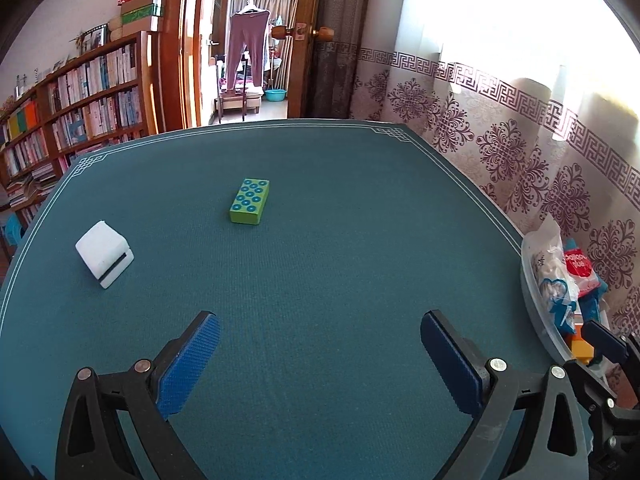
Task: Organize objects
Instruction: 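Move both grippers away from the bowl toward the white eraser, then close the left gripper on the white eraser sponge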
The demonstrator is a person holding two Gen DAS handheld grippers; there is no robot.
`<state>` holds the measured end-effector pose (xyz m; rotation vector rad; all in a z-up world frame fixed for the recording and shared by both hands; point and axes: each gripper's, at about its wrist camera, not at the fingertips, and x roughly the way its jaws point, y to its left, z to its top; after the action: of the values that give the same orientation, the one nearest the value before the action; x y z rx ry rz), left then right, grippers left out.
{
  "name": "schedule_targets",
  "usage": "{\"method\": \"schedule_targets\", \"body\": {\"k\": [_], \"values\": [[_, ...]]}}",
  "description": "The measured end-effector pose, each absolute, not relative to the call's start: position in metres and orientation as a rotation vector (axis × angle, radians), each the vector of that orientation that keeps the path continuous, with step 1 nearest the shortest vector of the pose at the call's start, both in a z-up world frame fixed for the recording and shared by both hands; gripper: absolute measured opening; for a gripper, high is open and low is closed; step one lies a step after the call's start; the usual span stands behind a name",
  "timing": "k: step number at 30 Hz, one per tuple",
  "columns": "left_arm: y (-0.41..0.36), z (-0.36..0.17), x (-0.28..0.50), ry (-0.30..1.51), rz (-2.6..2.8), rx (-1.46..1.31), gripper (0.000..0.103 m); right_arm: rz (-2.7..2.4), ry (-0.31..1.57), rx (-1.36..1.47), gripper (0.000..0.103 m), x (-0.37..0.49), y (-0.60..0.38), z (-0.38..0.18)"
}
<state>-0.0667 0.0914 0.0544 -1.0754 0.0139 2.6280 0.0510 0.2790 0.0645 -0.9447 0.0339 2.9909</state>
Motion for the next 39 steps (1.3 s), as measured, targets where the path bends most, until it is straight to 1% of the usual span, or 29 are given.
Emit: {"method": "schedule_targets", "body": {"k": [3, 10, 14, 21, 33, 39], "values": [[0.075, 0.052, -0.073, 0.007, 2.663, -1.110, 0.102, 3.020, 0.023, -1.005, 0.063, 0.039, 0.266, 0.058], [0.022, 0.053, -0.090, -0.076, 2.778, -1.156, 0.102, 3.058, 0.076, -1.148, 0.064, 0.014, 0.246, 0.040], [-0.005, 0.054, -0.104, -0.101, 2.855, -1.180, 0.102, 3.072, 0.110, -1.189, 0.064, 0.005, 0.236, 0.034], [-0.037, 0.042, -0.132, -0.163, 2.923, -1.268, 0.102, 3.095, 0.103, -1.237, 0.064, -0.004, 0.223, 0.029], [-0.052, 0.027, -0.177, -0.358, 2.897, -1.395, 0.102, 3.089, 0.101, -1.292, 0.064, -0.016, 0.211, 0.020], [-0.055, 0.025, -0.186, -0.392, 2.900, -1.382, 0.102, 3.083, 0.089, -1.319, 0.064, -0.027, 0.203, 0.016]]}}
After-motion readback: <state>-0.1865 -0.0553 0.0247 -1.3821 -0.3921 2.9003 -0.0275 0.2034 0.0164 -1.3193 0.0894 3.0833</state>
